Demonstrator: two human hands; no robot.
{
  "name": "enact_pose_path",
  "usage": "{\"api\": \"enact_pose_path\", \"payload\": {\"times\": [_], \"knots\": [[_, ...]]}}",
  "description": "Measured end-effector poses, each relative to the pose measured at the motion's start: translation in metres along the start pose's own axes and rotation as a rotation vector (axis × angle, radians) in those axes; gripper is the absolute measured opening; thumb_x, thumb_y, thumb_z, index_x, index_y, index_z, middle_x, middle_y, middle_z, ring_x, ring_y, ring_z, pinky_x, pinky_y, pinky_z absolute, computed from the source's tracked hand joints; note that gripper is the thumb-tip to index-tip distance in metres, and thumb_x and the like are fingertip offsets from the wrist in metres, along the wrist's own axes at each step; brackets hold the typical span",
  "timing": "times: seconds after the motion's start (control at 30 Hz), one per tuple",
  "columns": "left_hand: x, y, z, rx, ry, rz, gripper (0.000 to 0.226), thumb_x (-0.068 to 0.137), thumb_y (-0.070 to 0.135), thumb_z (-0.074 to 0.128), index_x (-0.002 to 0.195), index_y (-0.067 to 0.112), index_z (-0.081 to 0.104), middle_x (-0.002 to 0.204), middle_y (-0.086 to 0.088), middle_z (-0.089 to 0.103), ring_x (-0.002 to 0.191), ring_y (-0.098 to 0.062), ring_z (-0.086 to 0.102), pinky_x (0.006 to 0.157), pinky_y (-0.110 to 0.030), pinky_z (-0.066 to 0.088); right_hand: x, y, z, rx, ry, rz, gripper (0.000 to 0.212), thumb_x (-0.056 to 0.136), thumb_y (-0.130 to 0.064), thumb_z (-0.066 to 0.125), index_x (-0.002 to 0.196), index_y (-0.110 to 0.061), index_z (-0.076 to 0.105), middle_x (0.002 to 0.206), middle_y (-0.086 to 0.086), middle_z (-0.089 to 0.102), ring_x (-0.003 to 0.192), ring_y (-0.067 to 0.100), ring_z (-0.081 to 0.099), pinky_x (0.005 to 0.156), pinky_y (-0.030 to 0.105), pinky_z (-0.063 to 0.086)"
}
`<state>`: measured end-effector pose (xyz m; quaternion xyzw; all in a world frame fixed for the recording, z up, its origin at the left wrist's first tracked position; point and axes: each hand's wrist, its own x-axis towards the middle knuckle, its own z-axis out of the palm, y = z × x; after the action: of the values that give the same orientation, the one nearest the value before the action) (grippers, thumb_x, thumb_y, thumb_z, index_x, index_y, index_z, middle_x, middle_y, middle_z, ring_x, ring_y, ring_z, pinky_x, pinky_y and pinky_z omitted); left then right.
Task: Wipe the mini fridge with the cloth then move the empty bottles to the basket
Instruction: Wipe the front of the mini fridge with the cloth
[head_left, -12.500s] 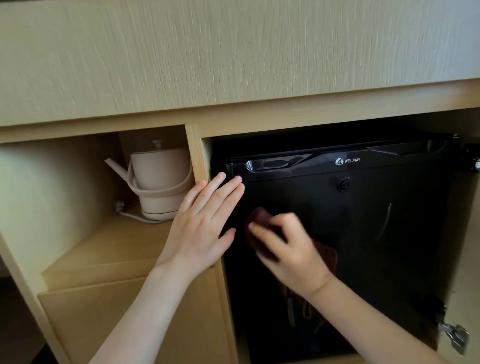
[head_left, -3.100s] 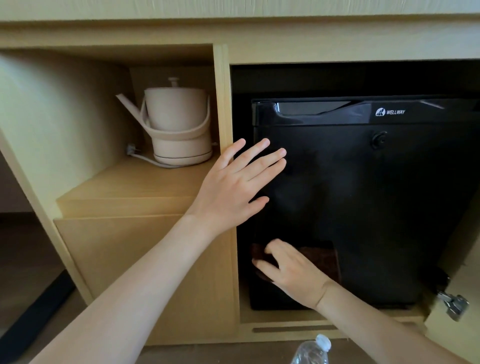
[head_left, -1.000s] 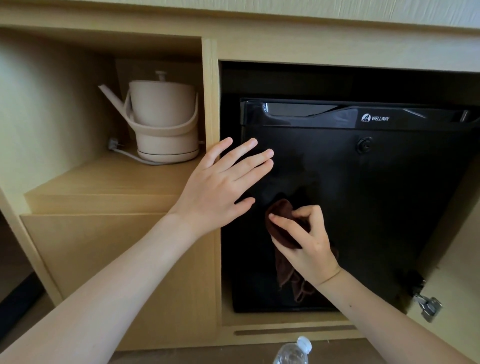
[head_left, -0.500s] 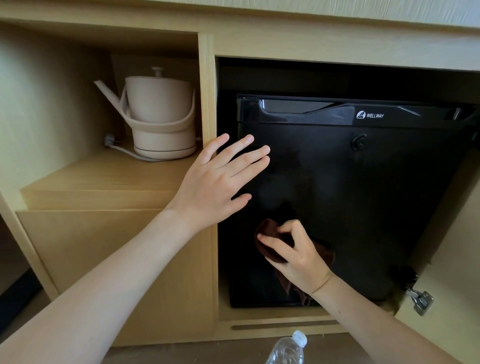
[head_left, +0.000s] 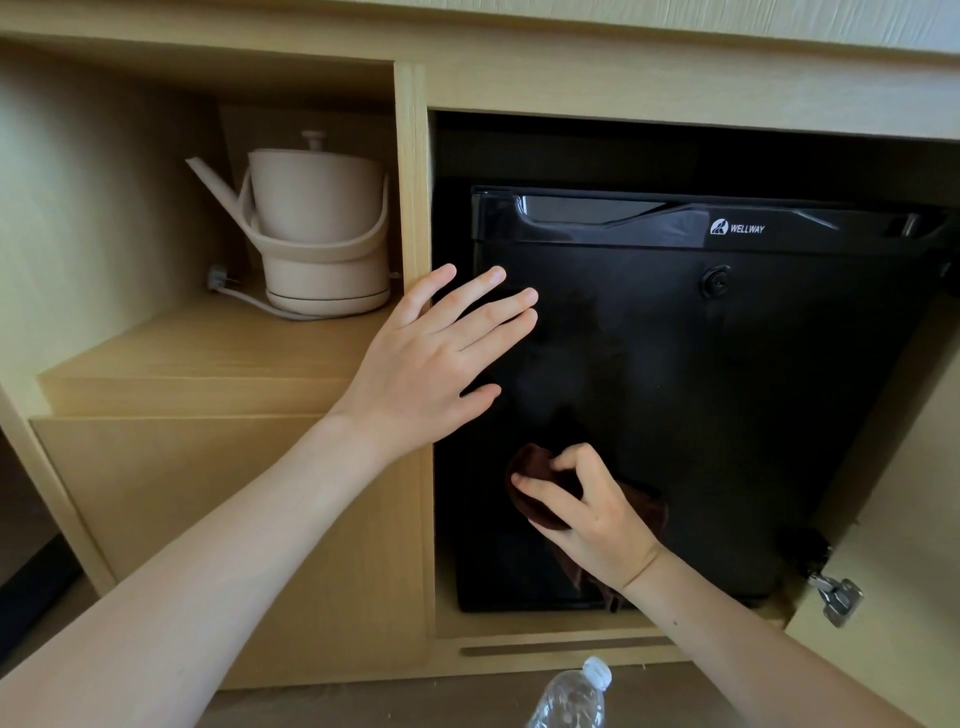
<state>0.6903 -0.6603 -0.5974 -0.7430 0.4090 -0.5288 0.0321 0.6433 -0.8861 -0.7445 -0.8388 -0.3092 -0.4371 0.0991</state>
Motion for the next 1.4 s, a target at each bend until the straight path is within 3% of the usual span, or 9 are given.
{"api": "enact_pose_path", "payload": {"times": [0.27,0.4,0.57,0.8,0.97,1.07,1.13,1.27,1.4], "knots": [[0.000,0.000,-0.001,0.000,-0.004,-0.001,0.067,0.084,0.034,0.070,0.145,0.018,0.048,0.153,0.002,0.043,0.146,-0.024,0.030,0.122,-0.044,0.010,0.007,-0.005,-0.008,-0.015,0.036,0.043,0.041,0.074,-0.010,0.085,0.113,-0.006,0.073,0.110,0.003,0.041,0.098,0.013,0.052,0.086,0.018,0.053],[0.000,0.000,0.001,0.003,0.011,-0.004,0.067,0.084,0.034,0.069,0.145,0.018,0.047,0.154,0.002,0.042,0.147,-0.023,0.029,0.123,-0.042,0.008,0.039,-0.007,-0.014,0.091,0.327,0.248,0.034,0.080,-0.011,0.080,0.113,-0.008,0.072,0.108,0.001,0.041,0.100,0.000,0.045,0.092,0.012,0.044],[0.000,0.000,0.002,-0.006,0.037,0.003,0.066,0.084,0.032,0.070,0.144,0.017,0.048,0.153,0.001,0.043,0.146,-0.024,0.031,0.122,-0.042,0.007,0.042,-0.023,0.009,0.140,0.563,0.500,0.031,0.084,-0.023,0.075,0.114,-0.019,0.069,0.112,-0.005,0.038,0.103,0.006,0.050,0.091,0.010,0.042],[0.002,0.001,0.000,0.003,0.047,-0.001,0.063,0.084,0.032,0.070,0.142,0.016,0.052,0.151,0.000,0.046,0.144,-0.025,0.035,0.121,-0.041,0.006,-0.009,-0.069,0.058,0.170,0.697,0.858,0.035,0.070,0.004,0.085,0.099,-0.009,0.070,0.104,0.009,0.041,0.098,-0.002,0.048,0.088,0.011,0.047],[0.001,0.001,0.001,0.017,0.063,0.000,0.061,0.083,0.032,0.069,0.140,0.016,0.054,0.150,0.000,0.048,0.143,-0.025,0.037,0.121,-0.041,0.008,0.072,-0.063,0.030,0.251,0.816,0.678,0.028,0.080,-0.014,0.081,0.107,-0.016,0.071,0.109,-0.003,0.039,0.098,0.002,0.049,0.085,0.009,0.044],[0.000,0.001,0.003,0.018,0.069,-0.003,0.058,0.085,0.031,0.067,0.140,0.016,0.054,0.150,0.001,0.048,0.143,-0.025,0.036,0.121,-0.041,0.009,0.093,-0.061,0.035,0.206,0.865,0.643,0.030,0.083,-0.017,0.077,0.112,-0.017,0.071,0.110,0.000,0.040,0.099,0.007,0.049,0.086,0.012,0.045],[0.000,0.001,0.003,0.017,0.060,0.002,0.061,0.084,0.031,0.069,0.140,0.016,0.054,0.150,0.000,0.047,0.143,-0.025,0.036,0.121,-0.042,0.009,0.072,-0.067,0.053,0.167,0.819,0.638,0.033,0.080,-0.012,0.079,0.112,-0.017,0.071,0.111,0.002,0.040,0.099,0.013,0.051,0.086,0.014,0.046],[0.000,0.001,0.000,0.012,0.051,-0.003,0.063,0.082,0.031,0.073,0.139,0.015,0.055,0.149,-0.001,0.049,0.143,-0.027,0.037,0.120,-0.042,0.010,0.004,-0.092,0.092,0.138,0.542,0.680,0.045,0.067,0.003,0.088,0.105,-0.014,0.073,0.111,0.004,0.039,0.097,0.018,0.052,0.089,0.014,0.047],[0.001,0.002,-0.002,0.010,0.040,0.005,0.062,0.082,0.031,0.072,0.139,0.015,0.055,0.149,0.000,0.049,0.143,-0.027,0.038,0.120,-0.042,0.010,0.024,-0.095,0.084,0.212,0.622,0.723,0.038,0.074,-0.003,0.085,0.105,-0.017,0.070,0.110,0.000,0.038,0.097,0.011,0.051,0.086,0.011,0.046]]}}
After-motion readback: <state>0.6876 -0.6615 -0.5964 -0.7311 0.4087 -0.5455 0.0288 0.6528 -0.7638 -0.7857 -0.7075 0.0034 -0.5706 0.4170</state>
